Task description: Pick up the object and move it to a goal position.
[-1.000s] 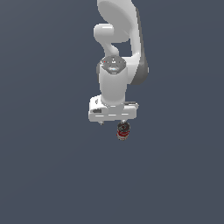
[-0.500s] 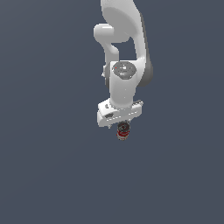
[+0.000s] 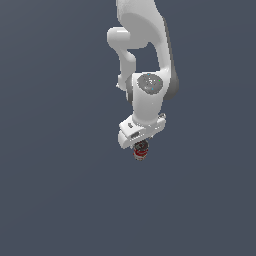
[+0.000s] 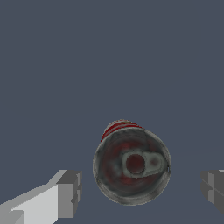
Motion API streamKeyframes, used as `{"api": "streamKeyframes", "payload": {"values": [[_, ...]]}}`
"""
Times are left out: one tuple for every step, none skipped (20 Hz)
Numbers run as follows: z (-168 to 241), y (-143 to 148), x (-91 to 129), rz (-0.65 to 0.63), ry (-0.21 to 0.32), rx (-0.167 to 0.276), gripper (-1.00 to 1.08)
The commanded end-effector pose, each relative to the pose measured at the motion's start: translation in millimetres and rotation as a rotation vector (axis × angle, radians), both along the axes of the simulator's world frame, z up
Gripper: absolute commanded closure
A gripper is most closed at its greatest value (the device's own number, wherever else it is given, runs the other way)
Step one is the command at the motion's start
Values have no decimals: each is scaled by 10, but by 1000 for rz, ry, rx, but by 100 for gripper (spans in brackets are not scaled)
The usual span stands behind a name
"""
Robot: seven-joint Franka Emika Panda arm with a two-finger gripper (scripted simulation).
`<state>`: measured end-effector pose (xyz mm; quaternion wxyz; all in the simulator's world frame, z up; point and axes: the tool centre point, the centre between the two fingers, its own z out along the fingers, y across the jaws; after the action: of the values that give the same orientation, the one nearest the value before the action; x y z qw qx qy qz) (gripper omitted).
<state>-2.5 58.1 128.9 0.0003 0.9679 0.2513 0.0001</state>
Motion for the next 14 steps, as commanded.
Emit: {"api": "streamKeyframes", "payload": {"values": [[-12,23,-6,19,0,0,-92],[-14,27,-7,22,0,1,-92],[-15,28,-8,23,0,1,-92],[-12,23,-7,17,1,0,-92],[-16,23,-7,17,1,0,-92],[-28,22,-7,17,1,0,-92],[-47,21,-7,17,1,0,-92],[-74,24,-9,18,1,1,-92],[-109,22,-9,18,1,1,-92],[-152,25,-11,19,0,1,-92],[-203,26,-14,19,0,1,-92],[-261,27,-16,20,0,1,-92],[-318,27,-19,21,0,1,-92],[-368,24,-20,21,0,1,-92]]}}
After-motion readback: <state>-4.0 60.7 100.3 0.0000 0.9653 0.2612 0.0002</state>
